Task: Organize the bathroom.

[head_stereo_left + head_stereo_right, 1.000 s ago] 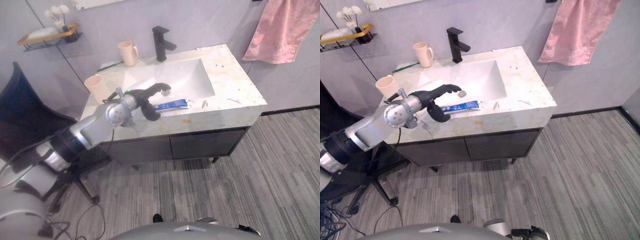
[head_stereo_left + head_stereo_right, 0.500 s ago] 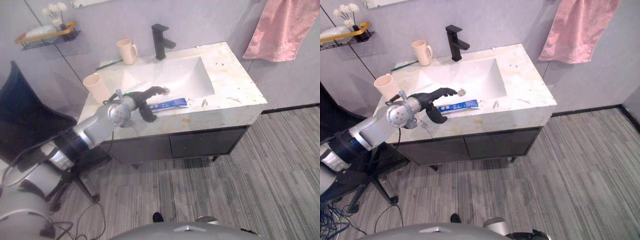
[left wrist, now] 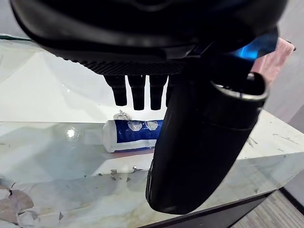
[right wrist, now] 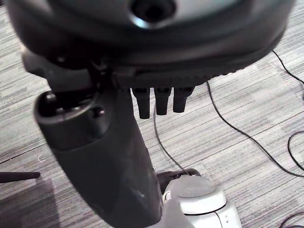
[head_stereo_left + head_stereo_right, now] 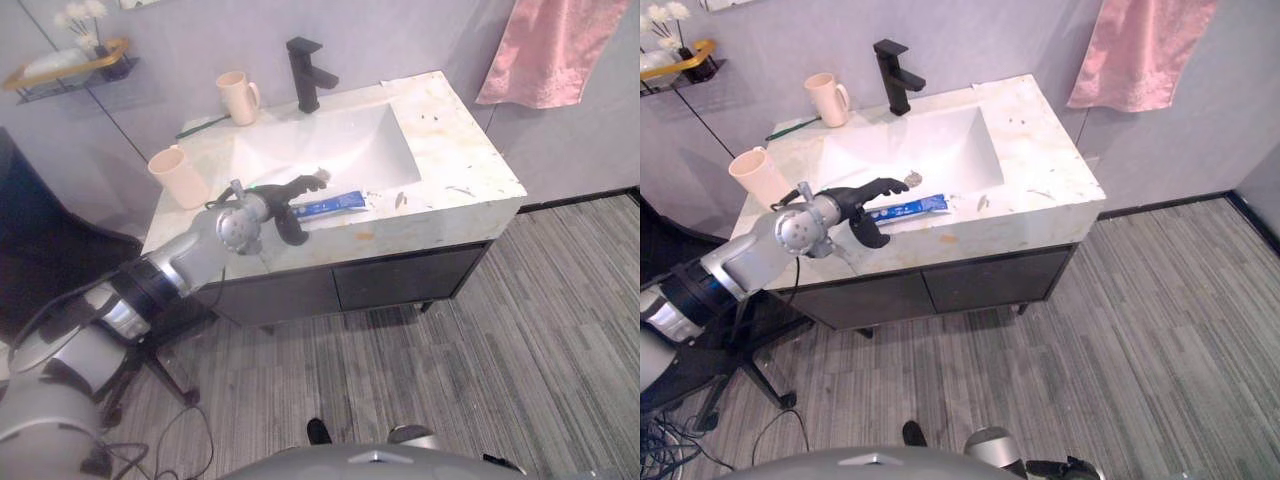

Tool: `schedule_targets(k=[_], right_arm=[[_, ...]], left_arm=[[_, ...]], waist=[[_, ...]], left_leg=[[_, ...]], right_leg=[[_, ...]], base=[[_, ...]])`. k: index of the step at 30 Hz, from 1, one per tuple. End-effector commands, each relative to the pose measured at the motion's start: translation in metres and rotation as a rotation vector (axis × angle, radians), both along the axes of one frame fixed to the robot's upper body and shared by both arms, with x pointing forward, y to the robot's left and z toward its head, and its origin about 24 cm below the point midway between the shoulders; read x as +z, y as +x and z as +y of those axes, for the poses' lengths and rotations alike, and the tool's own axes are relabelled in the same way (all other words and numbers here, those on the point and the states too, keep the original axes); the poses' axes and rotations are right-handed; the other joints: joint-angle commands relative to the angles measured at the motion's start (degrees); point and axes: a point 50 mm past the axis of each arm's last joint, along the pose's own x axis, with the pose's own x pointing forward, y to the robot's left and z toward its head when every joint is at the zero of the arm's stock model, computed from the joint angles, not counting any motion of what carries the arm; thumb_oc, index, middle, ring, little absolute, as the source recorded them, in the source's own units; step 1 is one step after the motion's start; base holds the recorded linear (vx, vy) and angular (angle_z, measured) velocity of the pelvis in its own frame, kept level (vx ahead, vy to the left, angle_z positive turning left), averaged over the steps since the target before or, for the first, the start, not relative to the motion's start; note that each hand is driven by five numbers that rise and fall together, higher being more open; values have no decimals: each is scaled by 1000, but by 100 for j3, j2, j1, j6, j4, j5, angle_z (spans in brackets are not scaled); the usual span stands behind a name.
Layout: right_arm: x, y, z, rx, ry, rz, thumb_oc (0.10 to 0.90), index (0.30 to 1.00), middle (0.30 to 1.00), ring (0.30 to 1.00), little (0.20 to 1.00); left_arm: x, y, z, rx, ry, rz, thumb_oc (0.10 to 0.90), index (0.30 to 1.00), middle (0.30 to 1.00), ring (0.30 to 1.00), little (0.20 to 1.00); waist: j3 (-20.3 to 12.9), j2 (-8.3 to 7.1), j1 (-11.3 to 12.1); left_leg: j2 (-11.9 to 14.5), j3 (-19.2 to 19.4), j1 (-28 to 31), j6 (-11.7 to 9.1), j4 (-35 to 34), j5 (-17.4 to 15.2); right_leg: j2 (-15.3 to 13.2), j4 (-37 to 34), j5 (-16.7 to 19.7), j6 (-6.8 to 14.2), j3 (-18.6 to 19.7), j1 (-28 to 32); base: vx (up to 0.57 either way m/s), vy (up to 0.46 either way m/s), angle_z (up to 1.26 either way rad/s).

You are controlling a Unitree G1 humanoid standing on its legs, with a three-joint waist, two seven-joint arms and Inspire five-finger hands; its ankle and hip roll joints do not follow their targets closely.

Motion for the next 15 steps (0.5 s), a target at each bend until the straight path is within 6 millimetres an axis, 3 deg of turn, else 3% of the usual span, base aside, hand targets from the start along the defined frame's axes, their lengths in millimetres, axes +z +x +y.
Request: schedule_targets(k=[1,2,3,15], right_arm=[[11,-2,-28,-12,-79,-30,800,900,900,900,900],[11,-2,-28,-13,-79,-31,800,900,900,900,900],[11,-2,-29,-28,-82,-39,800,900,900,900,900],[14,-3,-36,-29,-99,-55,800,900,900,900,900]], left_arm=[[76,24,9,70,21,-275,450,375,375,375,375],[75,24,9,72,23,-273,441,361,361,361,361],[73,26,9,81,42,-265,400,300,300,300,300],[73,28,14,111,71,-303,400,300,300,300,300]], waist=[[-169,-250,-24],[-168,-249,-29],[-159,-234,-52],[-139,-206,-93]], left_leg=[[48,367,-3,-183,1077,-1093],[49,369,-3,-183,1077,-1093],[50,382,-5,-186,1074,-1083],[59,438,-38,-215,1074,-1059]], right_leg=[[37,285,-322,254,158,-410],[37,285,-323,254,159,-409],[33,294,-326,249,159,-415],[5,309,-342,249,120,-434]], base=[[0,0,0],[0,0,0],[0,0,0],[-6,6,-1]])
